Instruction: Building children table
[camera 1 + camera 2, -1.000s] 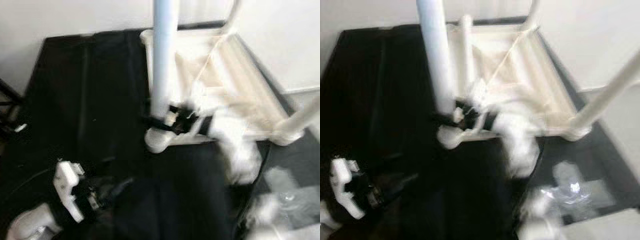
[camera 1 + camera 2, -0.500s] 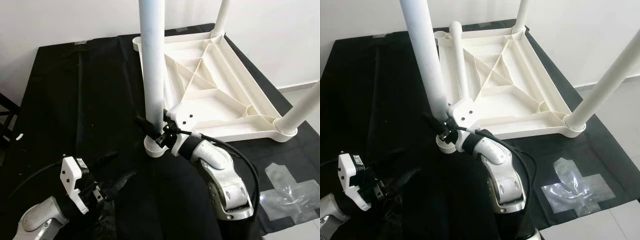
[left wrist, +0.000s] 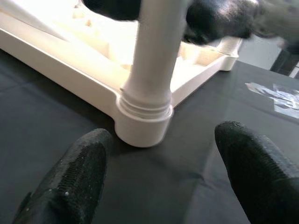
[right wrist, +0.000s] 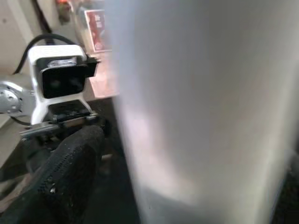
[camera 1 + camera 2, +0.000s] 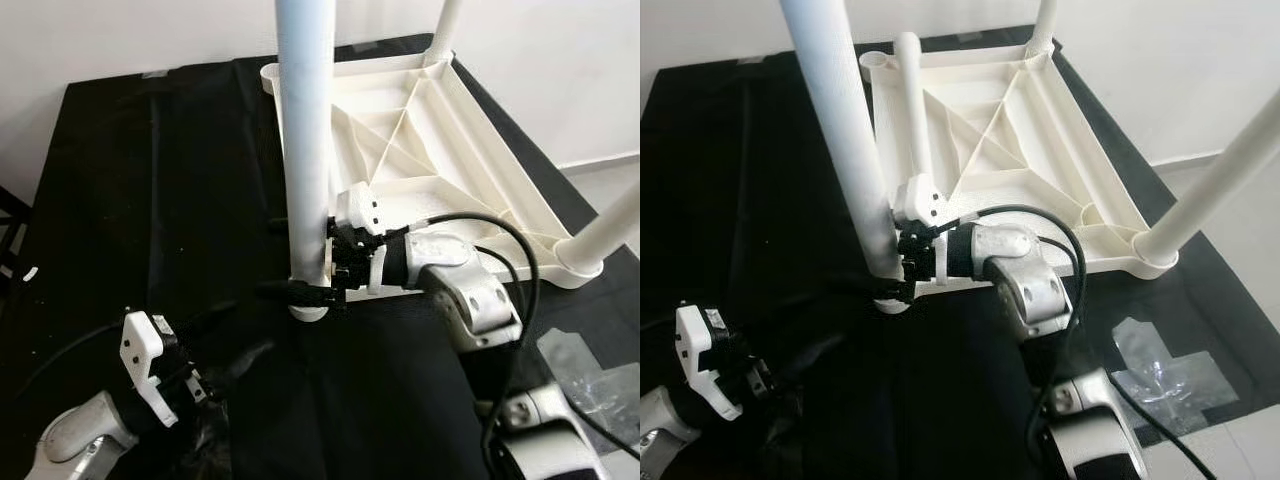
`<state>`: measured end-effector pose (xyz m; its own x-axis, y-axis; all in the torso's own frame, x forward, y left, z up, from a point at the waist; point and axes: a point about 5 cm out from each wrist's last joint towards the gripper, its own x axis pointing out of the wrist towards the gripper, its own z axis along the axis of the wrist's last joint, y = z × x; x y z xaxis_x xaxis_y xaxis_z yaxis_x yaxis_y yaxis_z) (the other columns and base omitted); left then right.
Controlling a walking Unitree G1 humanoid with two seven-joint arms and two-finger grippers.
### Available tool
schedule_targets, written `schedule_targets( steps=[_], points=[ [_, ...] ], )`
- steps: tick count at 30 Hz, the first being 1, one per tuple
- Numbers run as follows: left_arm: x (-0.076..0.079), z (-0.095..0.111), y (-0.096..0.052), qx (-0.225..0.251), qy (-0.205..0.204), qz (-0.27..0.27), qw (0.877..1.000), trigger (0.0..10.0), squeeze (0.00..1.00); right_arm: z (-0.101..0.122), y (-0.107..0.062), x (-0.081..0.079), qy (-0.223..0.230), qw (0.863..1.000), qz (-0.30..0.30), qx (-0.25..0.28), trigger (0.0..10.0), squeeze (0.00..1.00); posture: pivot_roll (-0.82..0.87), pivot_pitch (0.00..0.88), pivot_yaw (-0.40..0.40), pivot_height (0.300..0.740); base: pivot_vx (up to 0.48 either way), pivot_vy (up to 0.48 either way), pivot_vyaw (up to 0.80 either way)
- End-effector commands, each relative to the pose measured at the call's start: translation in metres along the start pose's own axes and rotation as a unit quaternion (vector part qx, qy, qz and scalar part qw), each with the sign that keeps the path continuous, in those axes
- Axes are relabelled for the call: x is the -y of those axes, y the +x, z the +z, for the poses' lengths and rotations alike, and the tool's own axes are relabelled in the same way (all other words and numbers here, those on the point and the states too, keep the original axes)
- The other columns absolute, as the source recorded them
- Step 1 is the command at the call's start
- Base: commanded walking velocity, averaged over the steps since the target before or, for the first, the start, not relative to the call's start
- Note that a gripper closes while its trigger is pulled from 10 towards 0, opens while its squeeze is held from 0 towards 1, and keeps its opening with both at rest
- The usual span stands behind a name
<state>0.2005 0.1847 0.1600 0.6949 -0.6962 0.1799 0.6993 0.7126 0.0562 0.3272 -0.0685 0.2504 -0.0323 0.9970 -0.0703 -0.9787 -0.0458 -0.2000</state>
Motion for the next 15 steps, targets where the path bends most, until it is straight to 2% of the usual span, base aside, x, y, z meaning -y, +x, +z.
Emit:
schedule_targets(
  steps=[1,3,6,7,8,15],
  points=[
    [0.004,-0.001,-0.003,-0.005,-0.005,-0.002,1.000,10.0,0.00,0.004,-0.003,0.004,0.001,1.000,0.025,0.014,10.0,0.00,-0.08,0.273,-0.037,0.740,0.000,0.000,0.00],
    [0.005,0.000,-0.004,-0.008,-0.006,-0.004,1.000,10.0,0.00,0.016,-0.003,0.014,0.000,0.998,0.060,0.021,10.0,0.00,-0.07,0.279,-0.038,0.740,0.000,0.000,0.00],
    [0.006,0.000,-0.005,-0.009,-0.006,-0.005,1.000,10.0,0.00,0.022,-0.002,0.018,-0.002,0.997,0.070,0.023,10.0,0.00,-0.06,0.282,-0.038,0.740,0.000,0.000,0.00],
    [0.007,0.000,-0.007,-0.011,-0.006,-0.006,1.000,10.0,0.00,0.029,0.000,0.025,-0.008,0.996,0.082,0.023,10.0,0.00,-0.06,0.286,-0.039,0.740,0.000,0.000,0.00],
    [0.008,0.001,-0.007,-0.013,-0.006,-0.006,1.000,10.0,0.00,0.032,0.002,0.027,-0.010,0.996,0.087,0.024,0.0,0.00,-0.06,0.288,-0.039,0.740,0.000,0.000,0.00],
    [0.009,0.001,-0.008,-0.015,-0.007,-0.004,1.000,10.0,0.00,0.033,0.003,0.031,-0.011,0.994,0.104,0.030,0.0,0.00,-0.05,0.291,-0.037,0.740,0.000,0.000,0.00]
  ],
)
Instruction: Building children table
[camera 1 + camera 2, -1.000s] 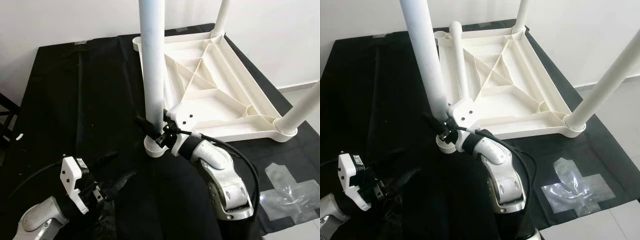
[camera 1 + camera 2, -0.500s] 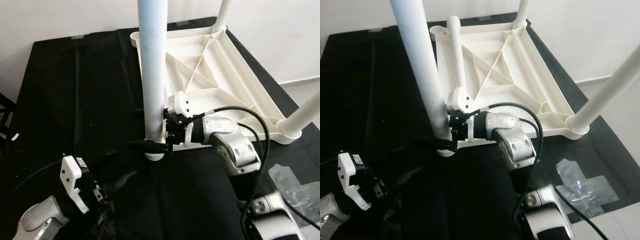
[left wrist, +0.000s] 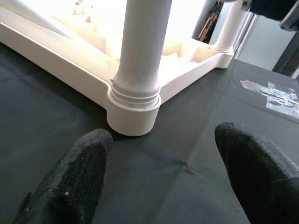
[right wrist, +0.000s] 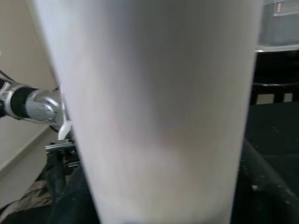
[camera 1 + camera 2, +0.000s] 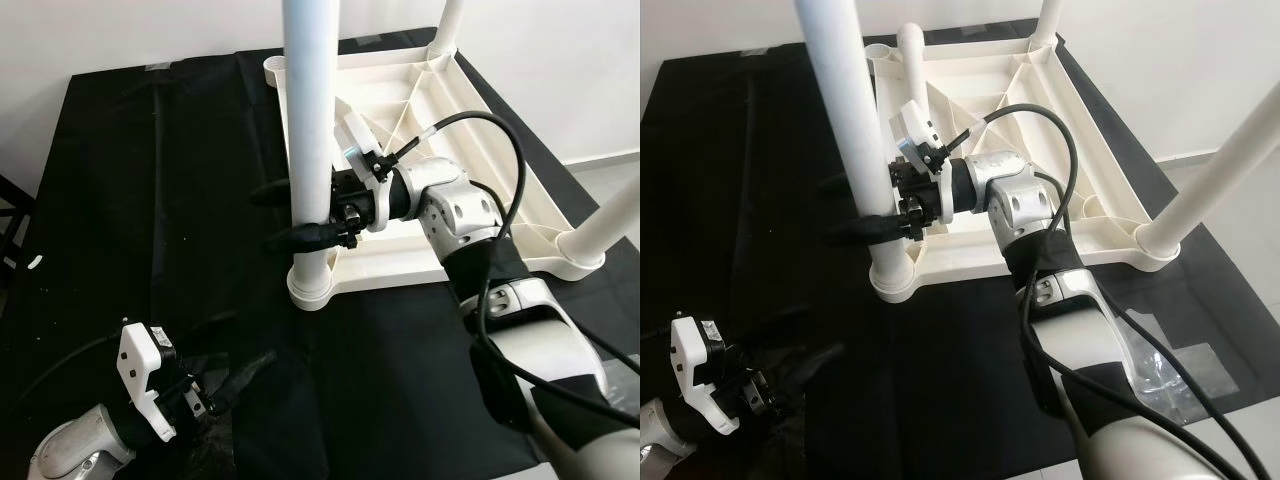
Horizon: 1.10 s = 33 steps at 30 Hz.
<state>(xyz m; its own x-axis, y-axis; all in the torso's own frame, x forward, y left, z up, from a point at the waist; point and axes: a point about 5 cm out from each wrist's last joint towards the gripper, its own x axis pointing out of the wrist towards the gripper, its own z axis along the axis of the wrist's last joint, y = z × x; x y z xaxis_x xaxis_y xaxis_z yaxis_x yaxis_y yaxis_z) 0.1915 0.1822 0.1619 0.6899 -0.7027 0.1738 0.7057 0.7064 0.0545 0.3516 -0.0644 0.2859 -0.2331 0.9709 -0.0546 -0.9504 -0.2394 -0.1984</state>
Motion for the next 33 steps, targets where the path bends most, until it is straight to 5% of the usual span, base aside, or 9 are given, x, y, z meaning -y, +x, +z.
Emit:
schedule_targets(
  steps=[1,13,15,16,19,20,22,32,33],
  points=[
    [0.001,-0.002,-0.004,-0.013,-0.006,0.000,1.000,10.0,0.00,0.002,0.002,0.001,-0.004,1.000,0.008,0.004,0.0,0.00,-0.05,0.291,-0.037,0.740,0.000,0.000,0.00],
    [-0.002,-0.003,-0.005,-0.017,-0.011,-0.003,1.000,10.0,0.00,-0.016,-0.023,-0.001,-0.031,0.994,-0.102,-0.007,0.0,0.00,-0.07,0.289,-0.016,0.740,0.000,0.000,0.00],
    [-0.005,-0.002,-0.007,-0.018,-0.014,-0.002,1.000,10.0,0.00,-0.054,-0.027,-0.016,0.000,0.924,-0.382,-0.003,0.0,0.00,-0.09,0.297,-0.011,0.740,0.000,0.000,0.00],
    [-0.007,-0.002,-0.007,-0.019,-0.014,-0.003,1.000,10.0,0.00,-0.077,-0.032,-0.037,0.007,0.825,-0.564,-0.040,0.0,0.00,-0.10,0.299,-0.004,0.740,0.000,0.000,0.00],
    [-0.009,-0.002,-0.007,-0.020,-0.013,-0.004,1.000,10.0,0.00,-0.096,-0.027,-0.067,0.028,0.784,-0.613,-0.089,3.4,0.00,-0.11,0.299,0.004,0.740,0.000,0.000,0.00],
    [-0.011,-0.002,-0.006,-0.021,-0.012,-0.007,1.000,10.0,0.00,-0.100,-0.015,-0.079,0.021,0.790,-0.604,-0.099,8.5,0.00,-0.11,0.297,0.017,0.740,0.000,0.000,0.00],
    [-0.012,-0.003,-0.005,-0.023,-0.011,-0.010,1.000,10.0,0.00,-0.101,0.002,-0.088,0.012,0.807,-0.583,-0.095,10.0,0.00,-0.11,0.294,0.020,0.740,0.000,0.000,0.00],
    [-0.019,-0.008,-0.004,-0.021,-0.006,0.004,1.000,10.0,0.00,-0.101,0.027,-0.081,0.047,0.850,-0.518,-0.080,10.0,0.00,-0.11,0.239,0.005,0.740,0.000,0.000,0.00],
    [-0.019,-0.008,-0.003,-0.019,-0.006,0.006,1.000,10.0,0.00,-0.095,0.034,-0.085,0.054,0.870,-0.486,-0.066,10.0,0.26,-0.10,0.234,0.002,0.740,0.000,0.000,0.00]
  ],
)
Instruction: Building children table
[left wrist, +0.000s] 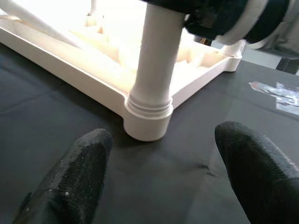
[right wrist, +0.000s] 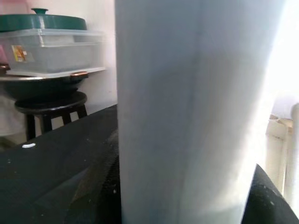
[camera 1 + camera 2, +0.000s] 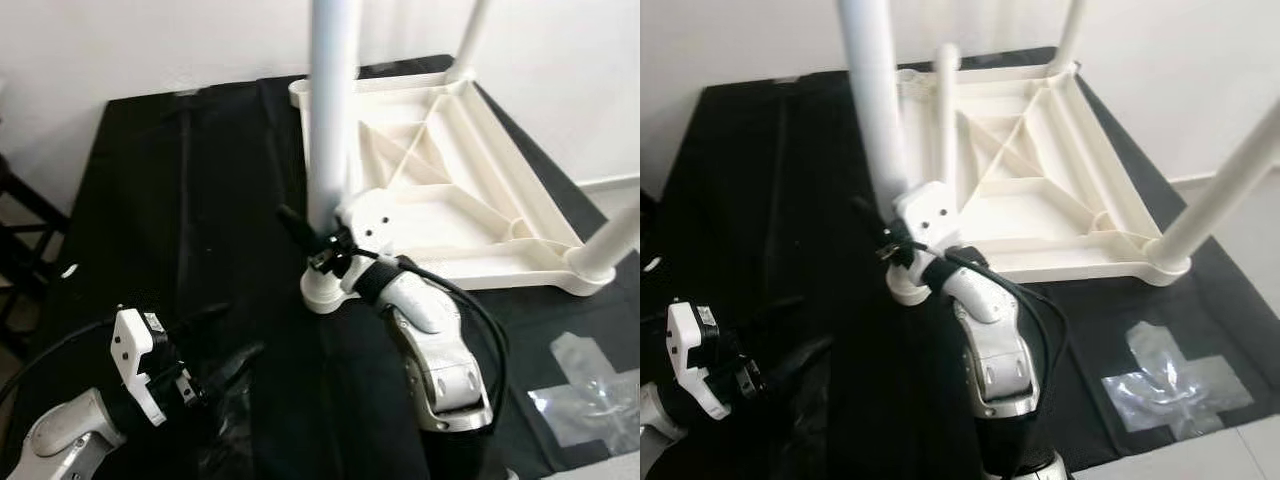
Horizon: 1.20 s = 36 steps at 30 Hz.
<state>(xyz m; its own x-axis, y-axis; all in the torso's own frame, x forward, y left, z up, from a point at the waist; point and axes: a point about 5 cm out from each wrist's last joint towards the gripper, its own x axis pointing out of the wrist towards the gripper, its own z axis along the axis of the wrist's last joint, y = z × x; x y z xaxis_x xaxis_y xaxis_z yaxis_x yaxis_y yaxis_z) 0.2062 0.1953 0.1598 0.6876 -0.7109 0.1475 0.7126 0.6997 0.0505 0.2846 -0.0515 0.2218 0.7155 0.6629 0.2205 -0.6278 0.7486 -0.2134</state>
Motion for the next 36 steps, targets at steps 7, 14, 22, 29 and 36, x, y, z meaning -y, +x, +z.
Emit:
schedule_targets(
  steps=[7,14,22,29,36],
  points=[
    [0.002,-0.004,0.000,-0.002,-0.003,0.007,1.000,10.0,0.00,-0.005,0.000,-0.005,0.080,0.959,0.270,-0.031,10.0,1.00,-0.09,0.234,-0.002,0.740,0.000,0.000,0.00],
    [0.007,-0.004,-0.001,0.000,-0.007,0.006,1.000,10.0,0.00,0.016,0.009,0.043,-0.039,0.909,0.413,-0.031,10.0,0.00,-0.06,0.248,-0.012,0.740,0.000,0.000,0.00],
    [0.013,-0.002,-0.005,-0.003,-0.009,0.002,1.000,10.0,0.00,0.034,0.023,0.069,-0.023,0.860,0.506,-0.062,10.0,0.00,-0.02,0.274,-0.011,0.740,0.000,0.000,0.00],
    [0.020,0.002,-0.010,0.003,-0.001,0.007,1.000,10.0,0.00,0.042,0.043,0.080,-0.013,0.853,0.517,-0.069,10.0,0.00,0.00,0.291,-0.025,0.740,0.000,0.000,0.00],
    [0.025,0.007,-0.013,0.021,0.004,0.020,1.000,10.0,0.00,0.041,0.045,0.082,-0.012,0.855,0.514,-0.071,1.3,0.00,0.00,0.296,-0.033,0.740,0.000,0.000,0.00]
  ],
)
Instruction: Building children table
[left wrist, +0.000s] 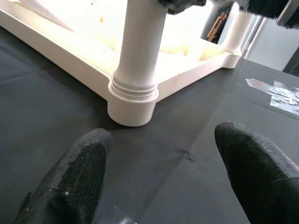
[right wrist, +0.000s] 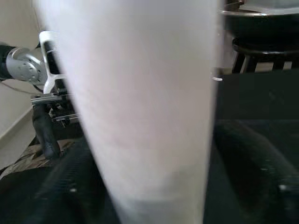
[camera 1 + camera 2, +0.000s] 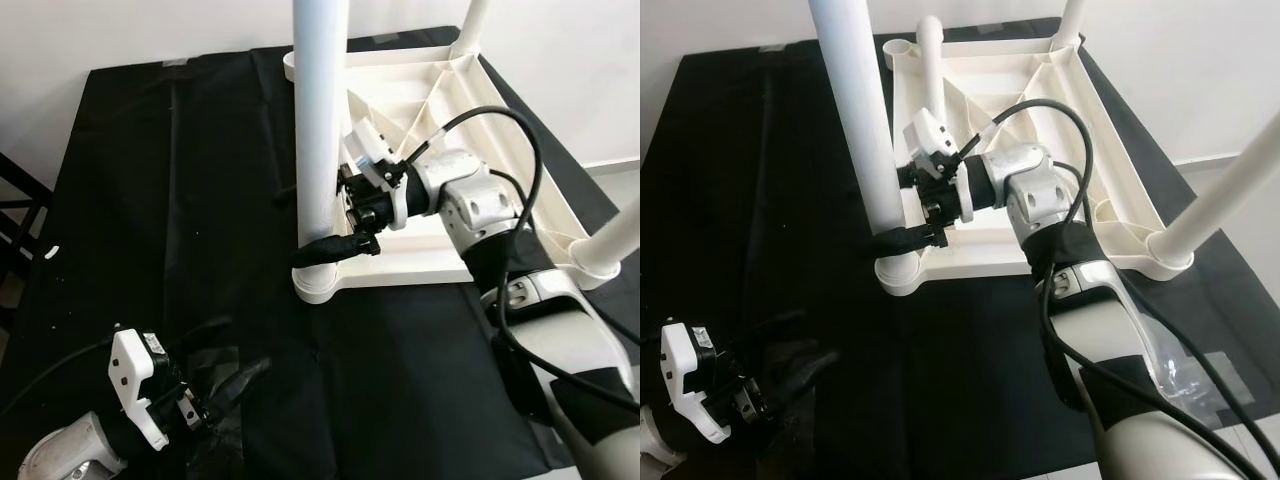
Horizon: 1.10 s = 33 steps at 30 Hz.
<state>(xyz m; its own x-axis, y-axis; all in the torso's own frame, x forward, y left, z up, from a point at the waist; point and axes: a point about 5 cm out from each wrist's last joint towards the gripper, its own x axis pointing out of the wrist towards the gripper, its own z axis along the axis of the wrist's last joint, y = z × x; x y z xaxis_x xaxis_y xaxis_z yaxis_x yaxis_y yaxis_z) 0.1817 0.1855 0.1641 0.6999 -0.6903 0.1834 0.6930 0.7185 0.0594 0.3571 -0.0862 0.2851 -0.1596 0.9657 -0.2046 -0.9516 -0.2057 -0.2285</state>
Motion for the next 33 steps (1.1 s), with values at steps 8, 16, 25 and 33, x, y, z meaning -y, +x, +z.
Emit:
schedule_targets(
  steps=[8,16,25,33],
  points=[
    [0.000,0.004,-0.004,0.030,-0.007,0.036,0.999,10.0,0.00,-0.023,-0.005,-0.013,0.008,1.000,0.012,-0.001,0.0,0.00,-0.03,0.294,-0.045,0.740,0.000,0.000,0.00],
    [-0.002,0.001,0.000,0.024,-0.005,0.032,0.999,10.0,0.00,-0.029,-0.021,-0.020,-0.001,1.000,-0.022,0.007,0.0,0.00,-0.08,0.279,-0.048,0.740,0.000,0.000,0.00],
    [-0.012,-0.004,0.004,0.007,0.005,0.021,1.000,10.0,0.00,-0.089,0.014,-0.066,0.054,0.839,-0.538,-0.064,0.0,0.00,-0.12,0.269,-0.025,0.740,0.000,0.000,0.00],
    [-0.019,-0.009,0.007,0.003,0.005,0.020,1.000,10.0,0.00,-0.097,0.047,-0.086,0.072,0.859,-0.503,-0.065,0.0,0.00,-0.12,0.230,-0.019,0.740,0.000,0.000,0.00]
  ],
)
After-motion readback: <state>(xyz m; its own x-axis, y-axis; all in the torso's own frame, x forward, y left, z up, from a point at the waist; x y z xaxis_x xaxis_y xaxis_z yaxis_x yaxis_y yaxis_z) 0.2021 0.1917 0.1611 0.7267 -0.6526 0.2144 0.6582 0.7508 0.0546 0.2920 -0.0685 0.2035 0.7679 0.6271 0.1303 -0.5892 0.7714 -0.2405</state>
